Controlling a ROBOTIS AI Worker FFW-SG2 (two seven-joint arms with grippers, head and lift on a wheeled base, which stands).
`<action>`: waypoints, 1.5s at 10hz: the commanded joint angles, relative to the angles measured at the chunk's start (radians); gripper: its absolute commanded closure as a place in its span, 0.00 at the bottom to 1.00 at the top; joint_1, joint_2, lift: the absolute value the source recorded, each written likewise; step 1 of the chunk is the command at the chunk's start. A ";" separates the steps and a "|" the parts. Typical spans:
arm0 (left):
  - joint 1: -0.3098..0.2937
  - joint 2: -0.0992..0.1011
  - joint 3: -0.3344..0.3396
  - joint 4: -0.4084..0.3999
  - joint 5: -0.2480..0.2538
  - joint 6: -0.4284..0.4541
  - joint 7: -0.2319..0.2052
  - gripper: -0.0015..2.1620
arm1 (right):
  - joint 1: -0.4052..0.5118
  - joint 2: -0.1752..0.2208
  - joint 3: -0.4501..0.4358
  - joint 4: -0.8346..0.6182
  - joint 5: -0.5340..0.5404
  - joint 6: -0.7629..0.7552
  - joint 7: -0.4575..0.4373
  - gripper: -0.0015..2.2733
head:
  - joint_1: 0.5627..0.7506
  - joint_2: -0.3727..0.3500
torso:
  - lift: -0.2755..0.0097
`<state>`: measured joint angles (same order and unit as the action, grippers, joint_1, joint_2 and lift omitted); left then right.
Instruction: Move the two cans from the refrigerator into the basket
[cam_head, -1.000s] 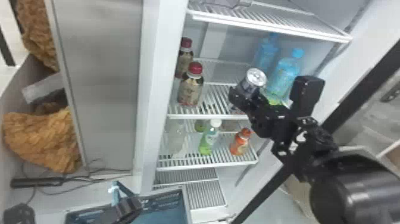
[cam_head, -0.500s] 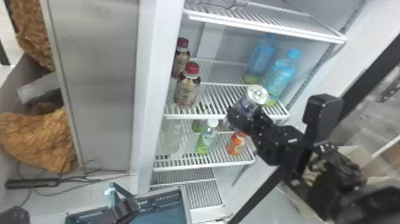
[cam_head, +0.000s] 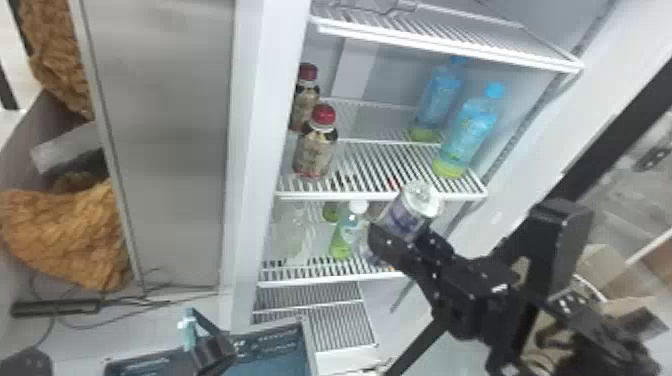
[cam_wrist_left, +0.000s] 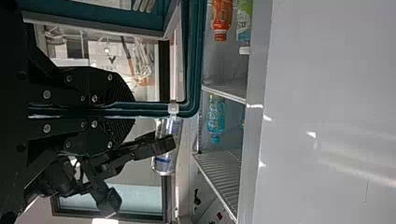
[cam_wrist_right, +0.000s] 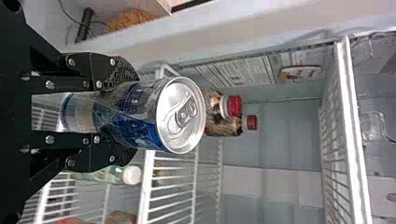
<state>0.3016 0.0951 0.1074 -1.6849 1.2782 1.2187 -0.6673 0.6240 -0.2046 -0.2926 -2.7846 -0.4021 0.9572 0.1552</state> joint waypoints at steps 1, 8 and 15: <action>0.000 -0.001 -0.002 0.000 0.000 0.001 0.000 0.55 | 0.048 0.011 0.001 -0.039 -0.007 0.037 0.012 0.56 | 0.70 0.05 | 0.86; 0.000 -0.005 -0.006 0.000 0.000 0.001 0.002 0.55 | 0.061 0.031 0.121 0.022 -0.079 0.179 0.122 0.56 | 0.70 0.16 | 0.86; 0.005 -0.005 -0.004 0.000 0.000 0.001 0.003 0.55 | -0.067 0.021 0.199 0.187 -0.063 0.410 0.300 0.41 | 0.70 0.29 | 0.86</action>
<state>0.3067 0.0905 0.1038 -1.6849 1.2783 1.2197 -0.6642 0.5686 -0.1813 -0.1014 -2.6088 -0.4646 1.3591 0.4547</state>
